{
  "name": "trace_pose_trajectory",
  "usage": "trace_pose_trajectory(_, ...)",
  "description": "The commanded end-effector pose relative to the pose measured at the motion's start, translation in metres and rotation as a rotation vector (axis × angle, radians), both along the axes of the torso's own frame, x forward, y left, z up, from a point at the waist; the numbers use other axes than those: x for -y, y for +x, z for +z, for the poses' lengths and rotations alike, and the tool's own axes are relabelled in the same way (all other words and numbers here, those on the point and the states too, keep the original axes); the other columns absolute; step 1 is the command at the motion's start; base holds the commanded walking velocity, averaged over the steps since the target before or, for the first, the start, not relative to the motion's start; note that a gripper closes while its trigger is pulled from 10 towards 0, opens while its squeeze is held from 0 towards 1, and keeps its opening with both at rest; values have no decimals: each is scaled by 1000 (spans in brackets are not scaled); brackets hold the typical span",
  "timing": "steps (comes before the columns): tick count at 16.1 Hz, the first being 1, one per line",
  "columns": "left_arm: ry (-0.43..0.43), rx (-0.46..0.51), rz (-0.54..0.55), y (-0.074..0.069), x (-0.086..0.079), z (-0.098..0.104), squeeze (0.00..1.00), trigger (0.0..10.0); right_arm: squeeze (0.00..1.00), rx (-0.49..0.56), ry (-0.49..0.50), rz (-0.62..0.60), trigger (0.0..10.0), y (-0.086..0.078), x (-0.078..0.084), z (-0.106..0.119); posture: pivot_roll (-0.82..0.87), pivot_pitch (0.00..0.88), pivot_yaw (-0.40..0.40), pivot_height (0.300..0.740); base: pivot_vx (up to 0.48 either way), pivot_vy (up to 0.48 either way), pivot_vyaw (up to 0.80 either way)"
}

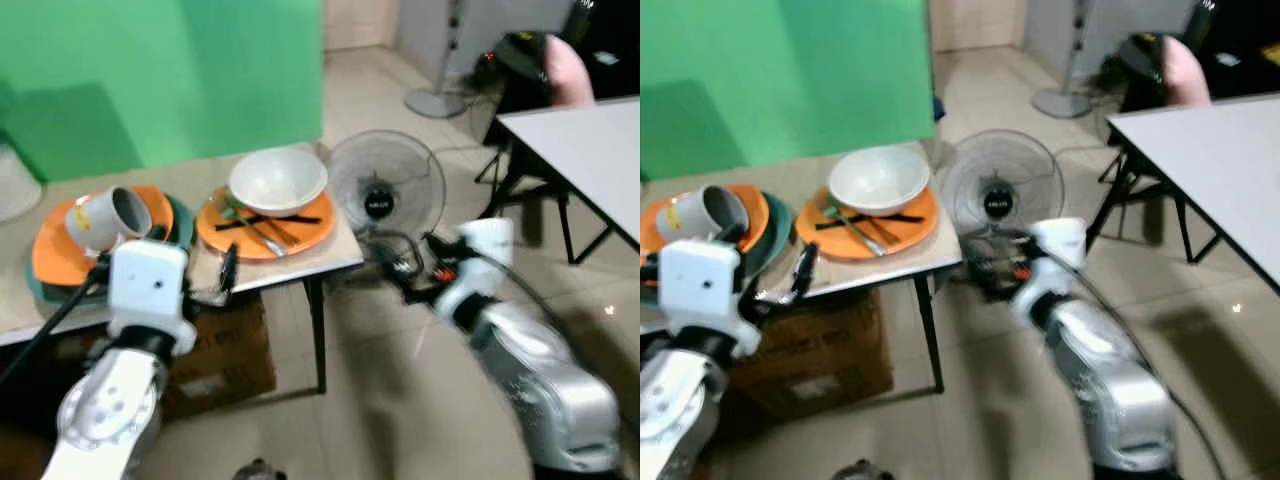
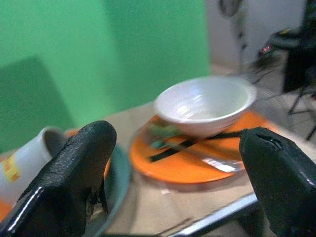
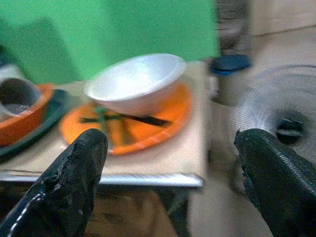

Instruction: Setting the table

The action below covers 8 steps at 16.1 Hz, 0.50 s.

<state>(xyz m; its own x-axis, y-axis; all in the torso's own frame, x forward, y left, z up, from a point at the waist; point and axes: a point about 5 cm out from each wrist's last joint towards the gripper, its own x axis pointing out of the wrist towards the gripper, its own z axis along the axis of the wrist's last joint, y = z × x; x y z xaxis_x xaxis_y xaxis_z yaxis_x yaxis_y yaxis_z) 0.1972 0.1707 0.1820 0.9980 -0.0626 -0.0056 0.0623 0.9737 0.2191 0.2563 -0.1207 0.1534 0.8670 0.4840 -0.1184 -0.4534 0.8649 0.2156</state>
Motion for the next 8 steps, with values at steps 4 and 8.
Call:
trace_pose_trajectory(4,13,8,-11,-2,1,3,0,10000,0,15,-29,-8,10000,2,4,1,52,44,3,740,310,0,0)
trace_pose_trajectory(8,29,12,-11,-4,-1,5,0,10000,0,26,-30,7,10000,6,1,3,63,45,-3,740,311,0,0)
